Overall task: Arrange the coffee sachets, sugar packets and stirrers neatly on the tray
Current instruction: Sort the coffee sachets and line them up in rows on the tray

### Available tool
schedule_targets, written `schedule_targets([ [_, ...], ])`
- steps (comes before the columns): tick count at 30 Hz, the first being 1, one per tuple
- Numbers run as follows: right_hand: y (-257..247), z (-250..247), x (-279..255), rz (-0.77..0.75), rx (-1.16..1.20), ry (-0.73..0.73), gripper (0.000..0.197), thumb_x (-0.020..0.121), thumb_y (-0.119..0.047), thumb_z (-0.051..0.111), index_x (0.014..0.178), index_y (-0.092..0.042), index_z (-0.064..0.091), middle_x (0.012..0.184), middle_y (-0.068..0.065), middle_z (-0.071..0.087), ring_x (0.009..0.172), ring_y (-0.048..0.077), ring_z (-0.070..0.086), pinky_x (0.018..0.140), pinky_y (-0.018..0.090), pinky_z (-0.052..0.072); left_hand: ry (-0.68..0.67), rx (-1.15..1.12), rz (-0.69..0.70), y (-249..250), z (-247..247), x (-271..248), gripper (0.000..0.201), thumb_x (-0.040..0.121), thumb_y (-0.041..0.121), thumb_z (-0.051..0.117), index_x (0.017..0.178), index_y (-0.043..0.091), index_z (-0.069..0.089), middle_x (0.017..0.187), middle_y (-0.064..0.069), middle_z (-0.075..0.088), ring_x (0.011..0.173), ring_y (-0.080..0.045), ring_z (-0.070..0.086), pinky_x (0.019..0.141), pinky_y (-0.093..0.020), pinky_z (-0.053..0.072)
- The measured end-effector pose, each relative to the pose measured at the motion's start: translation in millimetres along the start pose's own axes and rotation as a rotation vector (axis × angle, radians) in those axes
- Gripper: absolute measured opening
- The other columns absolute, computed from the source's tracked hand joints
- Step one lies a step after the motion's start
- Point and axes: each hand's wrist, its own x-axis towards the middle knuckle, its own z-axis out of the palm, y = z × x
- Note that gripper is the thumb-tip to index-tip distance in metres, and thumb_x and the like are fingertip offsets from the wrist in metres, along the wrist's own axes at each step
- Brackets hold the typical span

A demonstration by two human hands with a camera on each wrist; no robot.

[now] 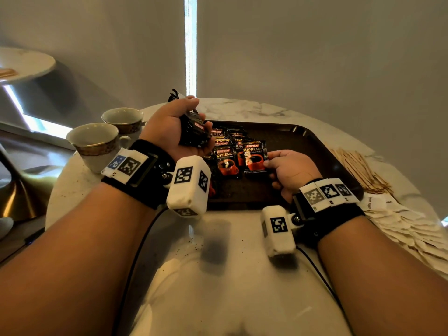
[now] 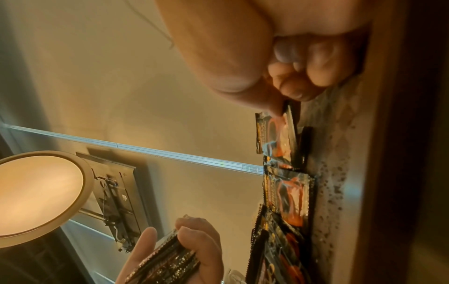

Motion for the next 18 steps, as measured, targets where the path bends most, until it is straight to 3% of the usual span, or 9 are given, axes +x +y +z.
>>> schedule_targets([
  [7, -3.7, 0.2, 2.6, 0.043, -0.083, -0.017, 0.028, 0.095, -0.005, 0.058, 0.121, -0.014, 0.064, 0.112, 0.015, 0.067, 0.063, 0.015, 0.051, 0.047, 0.025, 0.040, -0.004, 0.002, -0.017, -0.5, 0.7, -0.7, 0.033, 0.093, 0.025, 0.063, 0.123, 0.023, 0.049, 0.089, -0.004, 0.059, 0.072, -0.019, 0.063, 0.069, -0.038, 0.055],
  [10, -4.3, -0.6, 2.8, 0.049, -0.094, -0.047, 0.027, 0.096, -0.006, 0.057, 0.122, -0.012, 0.064, 0.104, 0.015, 0.066, 0.059, 0.014, 0.050, 0.046, 0.024, 0.040, -0.014, 0.003, -0.035, -0.6, 0.9, -0.9, 0.042, 0.091, 0.027, 0.065, 0.128, 0.019, 0.049, 0.090, -0.004, 0.059, 0.071, -0.019, 0.064, 0.069, -0.038, 0.055],
  [15, -3.7, -0.4, 2.0, 0.029, -0.070, -0.064, 0.026, 0.097, -0.002, 0.055, 0.121, -0.009, 0.063, 0.094, 0.010, 0.064, 0.058, 0.011, 0.051, 0.039, 0.021, 0.037, -0.010, 0.015, -0.049, -1.8, 3.5, -2.3, 0.039, 0.090, 0.029, 0.066, 0.122, 0.014, 0.050, 0.089, -0.003, 0.059, 0.074, -0.018, 0.063, 0.067, -0.038, 0.054],
  [18, -3.8, -0.5, 1.4, 0.039, -0.097, -0.062, 0.025, 0.097, -0.004, 0.057, 0.120, -0.010, 0.064, 0.096, 0.013, 0.066, 0.059, 0.015, 0.052, 0.044, 0.025, 0.039, -0.009, 0.012, -0.051, -1.8, 3.9, -2.6, 0.038, 0.091, 0.029, 0.066, 0.122, 0.014, 0.051, 0.089, -0.003, 0.059, 0.075, -0.018, 0.062, 0.067, -0.037, 0.054],
])
